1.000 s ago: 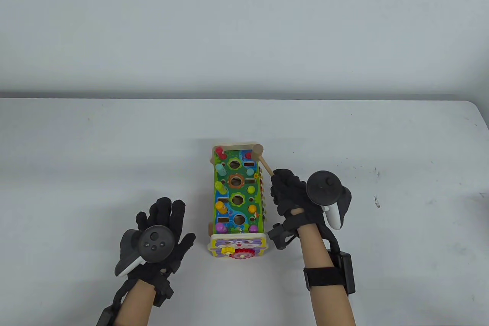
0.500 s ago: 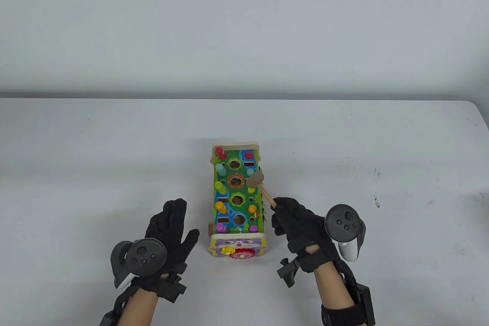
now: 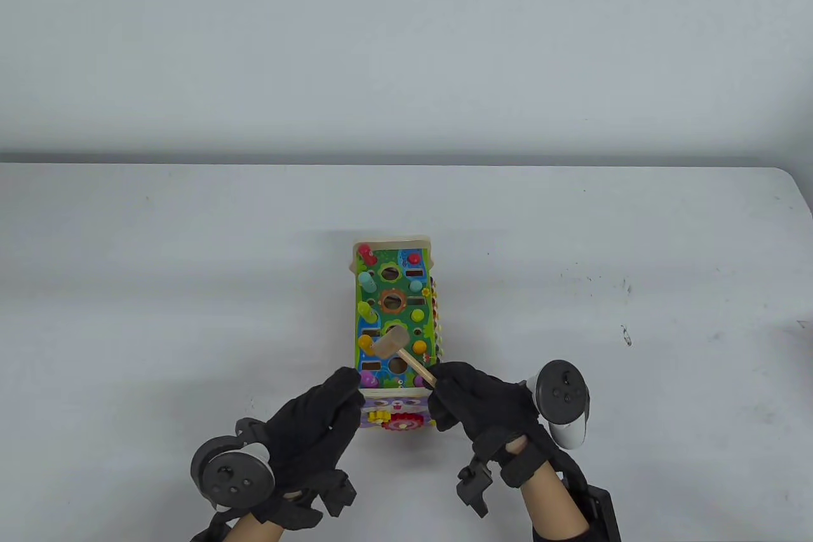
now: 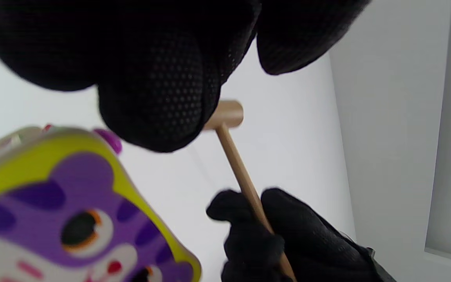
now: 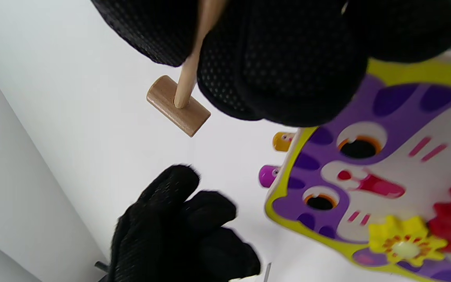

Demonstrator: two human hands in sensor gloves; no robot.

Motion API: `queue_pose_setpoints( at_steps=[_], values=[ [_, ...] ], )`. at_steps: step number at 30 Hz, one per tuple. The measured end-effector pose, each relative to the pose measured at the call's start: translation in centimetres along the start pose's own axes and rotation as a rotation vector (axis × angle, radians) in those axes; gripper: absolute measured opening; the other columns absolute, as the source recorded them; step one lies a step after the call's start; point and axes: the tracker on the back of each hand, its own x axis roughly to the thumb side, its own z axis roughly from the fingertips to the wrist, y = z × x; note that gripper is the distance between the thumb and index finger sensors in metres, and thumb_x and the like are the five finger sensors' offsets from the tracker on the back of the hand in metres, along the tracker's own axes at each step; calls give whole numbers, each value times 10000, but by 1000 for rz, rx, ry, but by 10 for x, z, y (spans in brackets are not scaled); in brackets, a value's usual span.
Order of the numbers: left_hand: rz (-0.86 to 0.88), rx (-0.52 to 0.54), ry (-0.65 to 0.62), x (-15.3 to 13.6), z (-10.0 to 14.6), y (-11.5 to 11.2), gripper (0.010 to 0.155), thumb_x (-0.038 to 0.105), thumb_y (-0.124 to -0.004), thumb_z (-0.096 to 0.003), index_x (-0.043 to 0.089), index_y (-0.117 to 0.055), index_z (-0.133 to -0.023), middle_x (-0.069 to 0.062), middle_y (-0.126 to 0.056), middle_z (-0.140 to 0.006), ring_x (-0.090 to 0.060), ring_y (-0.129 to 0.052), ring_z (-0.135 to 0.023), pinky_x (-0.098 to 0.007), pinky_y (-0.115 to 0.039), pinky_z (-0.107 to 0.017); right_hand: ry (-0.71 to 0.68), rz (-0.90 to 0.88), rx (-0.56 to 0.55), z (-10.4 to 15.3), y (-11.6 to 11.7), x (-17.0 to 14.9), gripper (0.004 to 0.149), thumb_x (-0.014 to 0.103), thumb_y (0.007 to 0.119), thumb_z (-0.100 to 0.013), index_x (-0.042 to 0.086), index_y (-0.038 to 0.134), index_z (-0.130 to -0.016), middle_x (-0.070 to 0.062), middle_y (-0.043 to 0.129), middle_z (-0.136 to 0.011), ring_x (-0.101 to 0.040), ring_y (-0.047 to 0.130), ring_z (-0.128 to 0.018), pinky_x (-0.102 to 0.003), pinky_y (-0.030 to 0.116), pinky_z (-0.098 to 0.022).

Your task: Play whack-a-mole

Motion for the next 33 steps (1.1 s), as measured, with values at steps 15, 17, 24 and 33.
queue_pose_setpoints(
  at_steps=[15, 17, 24, 33],
  values=[
    [482, -164, 96, -9, 4, -40, 609, 366, -681, -557, 60, -605, -1078, -333, -627, -1041, -530, -804, -844, -745, -570, -616, 18, -138, 287, -4, 44, -1, 448, 298, 662, -577, -51, 793, -827, -170, 922, -584, -316, 965, -349, -533, 751, -330],
    [508, -167, 106, -9, 4, -40, 591, 350, -680, -558, 70, -613, -1074, -326, -627, -1043, -525, -803, -850, -750, -561, -619, 15, -120, 277, -4, 44, -2, 447, 302, 663, -577, -43, 801, -825, -181, 920, -602, -334, 965, -371, -546, 745, -343],
    [509, -153, 85, -8, 3, -36, 497, 336, -672, -559, 143, -684, -1017, -311, -652, -1032, -556, -790, -835, -743, -556, -625, 11, -77, 267, -4, 42, -2, 461, 316, 664, -578, -36, 812, -836, -226, 900, -671, -395, 953, -449, -586, 716, -385],
    [523, -35, -8, -6, -4, 2, 494, 325, -646, -564, 125, -653, -1015, -300, -745, -984, -565, -837, -804, -746, -575, -616, -115, 24, 23, 0, -7, 8, 486, 352, 679, -577, -25, 800, -859, -269, 838, -782, -453, 907, -570, -623, 674, -440]
  ],
)
